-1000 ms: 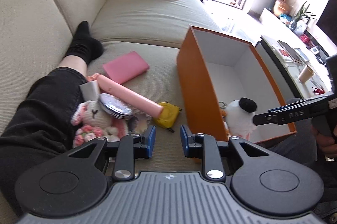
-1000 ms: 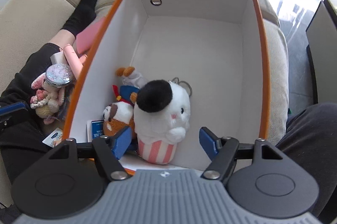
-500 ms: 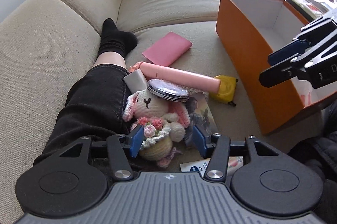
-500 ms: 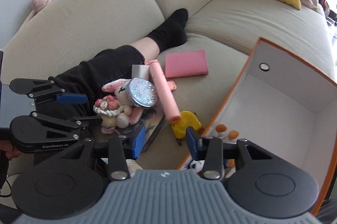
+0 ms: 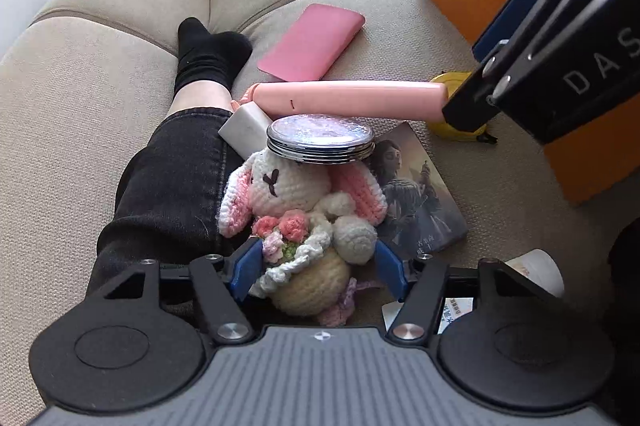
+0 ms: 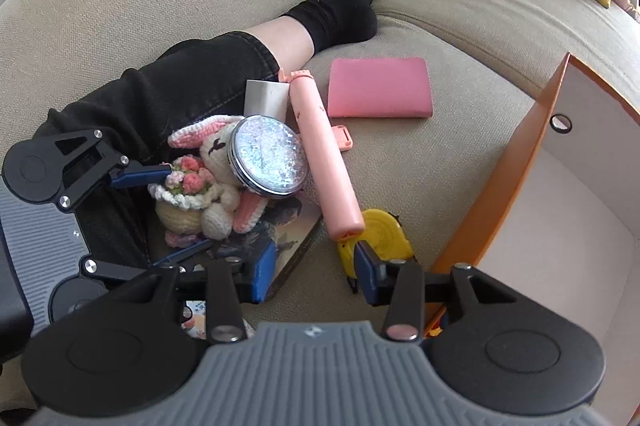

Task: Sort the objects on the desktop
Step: 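Withdraw both open tools from the box back to the item pile, then grasp the crocheted white bunny with the left tool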

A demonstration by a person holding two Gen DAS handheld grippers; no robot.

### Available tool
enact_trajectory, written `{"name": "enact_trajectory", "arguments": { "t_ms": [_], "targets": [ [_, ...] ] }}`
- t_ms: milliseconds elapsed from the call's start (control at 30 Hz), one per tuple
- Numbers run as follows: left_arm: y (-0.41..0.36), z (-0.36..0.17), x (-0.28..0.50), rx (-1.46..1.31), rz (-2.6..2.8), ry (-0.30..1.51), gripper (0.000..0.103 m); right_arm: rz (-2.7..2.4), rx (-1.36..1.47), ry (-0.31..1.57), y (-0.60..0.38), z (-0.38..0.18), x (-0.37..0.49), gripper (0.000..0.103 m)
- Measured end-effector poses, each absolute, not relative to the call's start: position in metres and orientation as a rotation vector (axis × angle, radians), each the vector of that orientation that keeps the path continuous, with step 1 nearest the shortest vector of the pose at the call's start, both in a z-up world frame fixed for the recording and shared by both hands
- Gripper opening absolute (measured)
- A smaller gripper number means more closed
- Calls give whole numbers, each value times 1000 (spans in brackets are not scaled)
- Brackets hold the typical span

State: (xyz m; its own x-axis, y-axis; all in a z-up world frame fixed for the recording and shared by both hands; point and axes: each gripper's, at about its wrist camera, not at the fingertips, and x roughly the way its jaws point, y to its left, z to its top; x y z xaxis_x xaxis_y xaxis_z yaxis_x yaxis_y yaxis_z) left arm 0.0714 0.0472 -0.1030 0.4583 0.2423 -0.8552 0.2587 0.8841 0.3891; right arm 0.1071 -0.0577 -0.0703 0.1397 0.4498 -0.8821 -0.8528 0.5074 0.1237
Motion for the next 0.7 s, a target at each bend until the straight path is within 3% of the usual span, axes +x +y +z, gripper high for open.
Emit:
{"name": "enact_trajectory", "arguments": {
  "t_ms": [167, 367, 700],
  "targets": [
    [44, -118, 82, 576, -28, 1126, 82, 994, -481, 1034, -53, -69, 116, 46],
    [66, -118, 95, 429, -75, 1154, 79, 1009, -492, 1052, -48, -72, 119, 46],
    [103, -88, 85, 119, -79, 1121, 56, 1019, -500, 1053, -48, -70, 126, 45]
  ]
}}
